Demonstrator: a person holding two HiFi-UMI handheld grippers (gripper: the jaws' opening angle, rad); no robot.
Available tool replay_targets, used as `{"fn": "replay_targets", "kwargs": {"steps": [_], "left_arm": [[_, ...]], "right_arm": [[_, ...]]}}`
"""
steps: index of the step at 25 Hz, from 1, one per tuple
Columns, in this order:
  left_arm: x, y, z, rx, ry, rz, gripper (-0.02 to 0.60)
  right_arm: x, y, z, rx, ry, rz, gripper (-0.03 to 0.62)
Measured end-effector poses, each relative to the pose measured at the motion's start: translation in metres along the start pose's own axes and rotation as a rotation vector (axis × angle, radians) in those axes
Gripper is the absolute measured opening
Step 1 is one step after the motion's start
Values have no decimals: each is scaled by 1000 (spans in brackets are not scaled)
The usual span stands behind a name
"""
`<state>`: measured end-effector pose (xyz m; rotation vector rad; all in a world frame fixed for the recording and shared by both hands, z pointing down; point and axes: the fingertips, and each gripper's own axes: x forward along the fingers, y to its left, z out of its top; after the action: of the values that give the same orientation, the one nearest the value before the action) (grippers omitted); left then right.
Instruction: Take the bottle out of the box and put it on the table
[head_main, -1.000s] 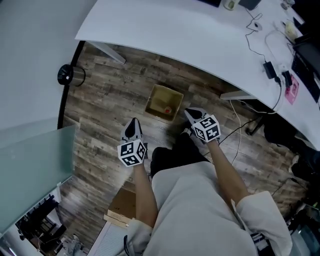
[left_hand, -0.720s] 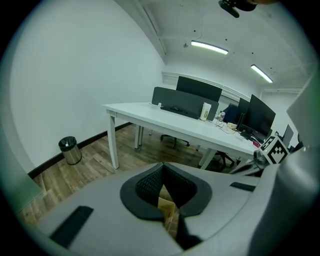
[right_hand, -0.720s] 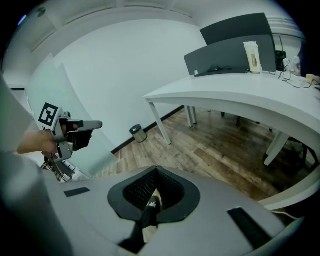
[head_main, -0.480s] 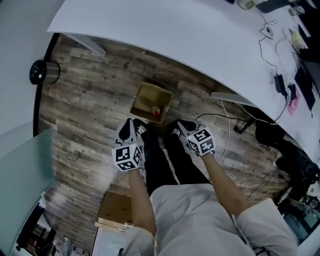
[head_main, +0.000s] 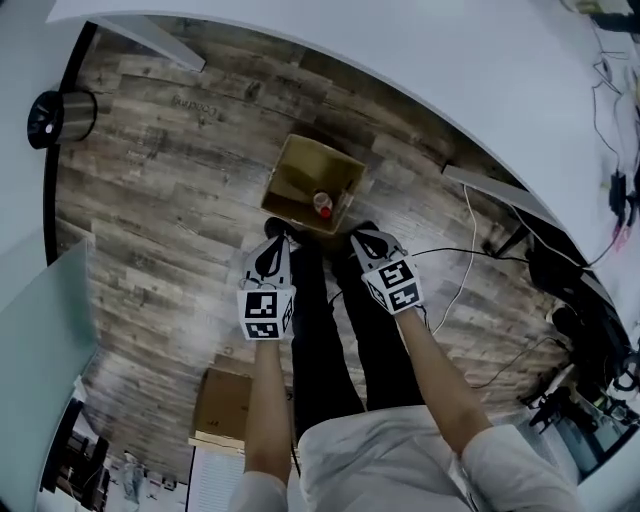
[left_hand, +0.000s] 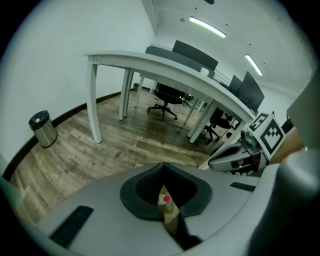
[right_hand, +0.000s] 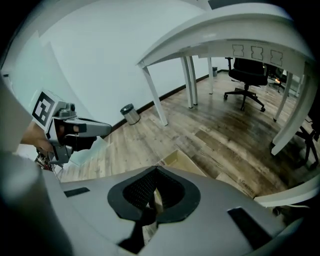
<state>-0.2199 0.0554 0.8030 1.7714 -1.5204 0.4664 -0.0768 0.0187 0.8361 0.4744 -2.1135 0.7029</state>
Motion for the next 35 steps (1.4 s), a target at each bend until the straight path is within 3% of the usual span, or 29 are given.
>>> {"fn": "replay_targets", "kwargs": {"steps": [3, 6, 12, 22, 35], "left_arm": [[28, -1, -29, 43, 38, -54, 14], [57, 1, -56, 47, 58, -94, 14], [104, 11, -105, 88, 79, -144, 14], [160, 18, -191, 57, 91, -161, 14], [194, 26, -225, 32, 50, -169, 14]], "right_arm": [[31, -14, -19, -34, 24, -39, 38], [63, -23, -35, -133, 76, -84, 40], [127, -26, -77, -246, 148, -85, 48], [208, -45, -142, -293, 196, -54, 181], [268, -46, -183, -501, 338, -21, 241]]}}
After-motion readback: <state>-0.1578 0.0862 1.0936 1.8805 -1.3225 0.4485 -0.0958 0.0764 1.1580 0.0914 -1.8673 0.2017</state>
